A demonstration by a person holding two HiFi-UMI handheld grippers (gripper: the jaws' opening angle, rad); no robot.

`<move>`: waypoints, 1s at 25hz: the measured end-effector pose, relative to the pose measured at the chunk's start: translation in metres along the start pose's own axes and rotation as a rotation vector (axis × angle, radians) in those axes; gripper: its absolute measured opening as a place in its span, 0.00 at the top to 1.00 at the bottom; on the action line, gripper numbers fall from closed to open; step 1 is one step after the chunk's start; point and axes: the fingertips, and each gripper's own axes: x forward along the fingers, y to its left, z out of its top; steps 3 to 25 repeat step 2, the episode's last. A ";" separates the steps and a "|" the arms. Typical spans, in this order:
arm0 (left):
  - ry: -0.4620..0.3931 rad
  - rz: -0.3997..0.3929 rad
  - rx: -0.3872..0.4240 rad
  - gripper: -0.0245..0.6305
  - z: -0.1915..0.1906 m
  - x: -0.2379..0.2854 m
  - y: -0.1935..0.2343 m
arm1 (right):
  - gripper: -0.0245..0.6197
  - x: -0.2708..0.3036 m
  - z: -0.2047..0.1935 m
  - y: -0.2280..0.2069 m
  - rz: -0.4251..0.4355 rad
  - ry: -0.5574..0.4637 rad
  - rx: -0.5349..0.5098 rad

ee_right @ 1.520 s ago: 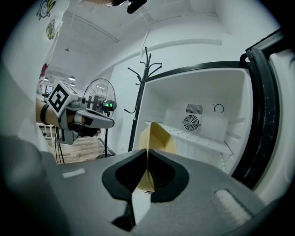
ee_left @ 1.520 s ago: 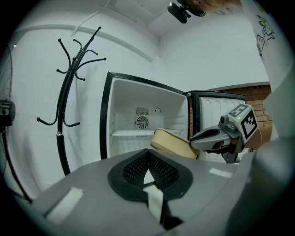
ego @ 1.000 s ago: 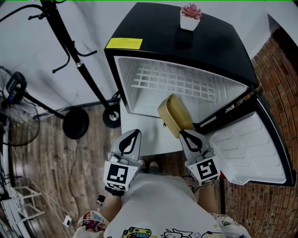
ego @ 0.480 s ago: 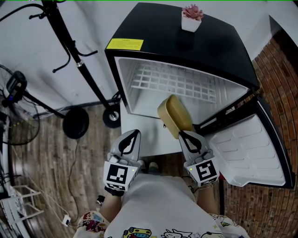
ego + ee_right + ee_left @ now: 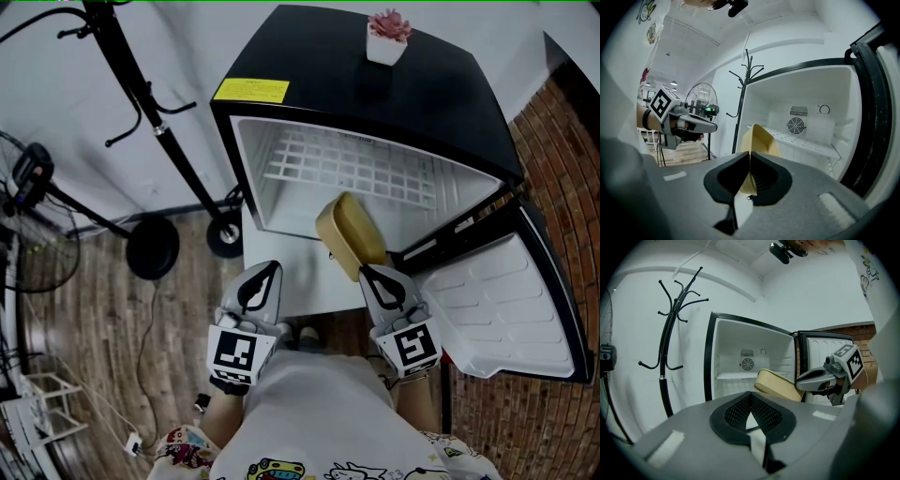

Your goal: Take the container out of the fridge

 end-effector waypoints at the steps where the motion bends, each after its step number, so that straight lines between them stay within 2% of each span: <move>1: 0.002 0.001 0.000 0.96 -0.001 0.000 0.000 | 0.94 0.000 0.001 0.000 0.001 -0.001 -0.003; 25: 0.005 0.001 0.000 0.96 -0.002 0.001 0.001 | 0.94 0.000 0.001 0.000 0.001 -0.001 -0.006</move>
